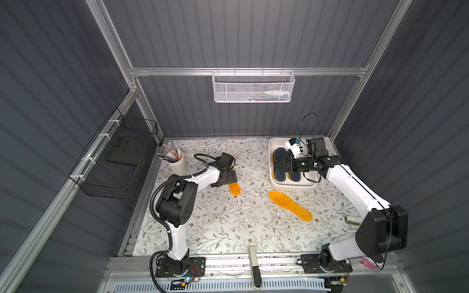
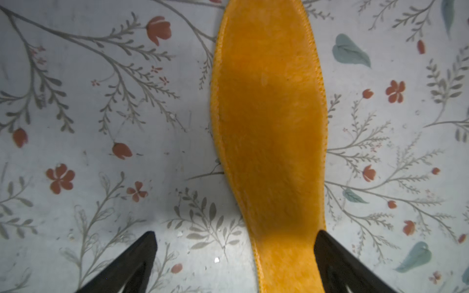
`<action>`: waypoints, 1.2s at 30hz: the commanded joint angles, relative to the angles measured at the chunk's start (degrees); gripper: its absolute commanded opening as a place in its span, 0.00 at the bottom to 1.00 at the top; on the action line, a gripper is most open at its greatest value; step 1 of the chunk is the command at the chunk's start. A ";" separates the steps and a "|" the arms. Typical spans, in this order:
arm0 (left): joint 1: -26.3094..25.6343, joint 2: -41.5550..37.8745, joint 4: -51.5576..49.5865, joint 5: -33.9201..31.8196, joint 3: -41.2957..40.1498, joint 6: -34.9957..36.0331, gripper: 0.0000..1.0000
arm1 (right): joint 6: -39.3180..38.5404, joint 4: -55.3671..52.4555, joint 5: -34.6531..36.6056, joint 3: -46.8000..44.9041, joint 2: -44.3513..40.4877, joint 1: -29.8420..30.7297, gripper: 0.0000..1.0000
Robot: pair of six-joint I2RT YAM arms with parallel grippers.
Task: Put the insoles into the storage box
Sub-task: Pick up the insole from the center of the board.
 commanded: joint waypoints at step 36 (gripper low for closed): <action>0.34 9.43 -9.07 1.87 0.91 0.58 0.06 | 11.20 17.21 -5.54 -16.22 -10.02 0.27 0.54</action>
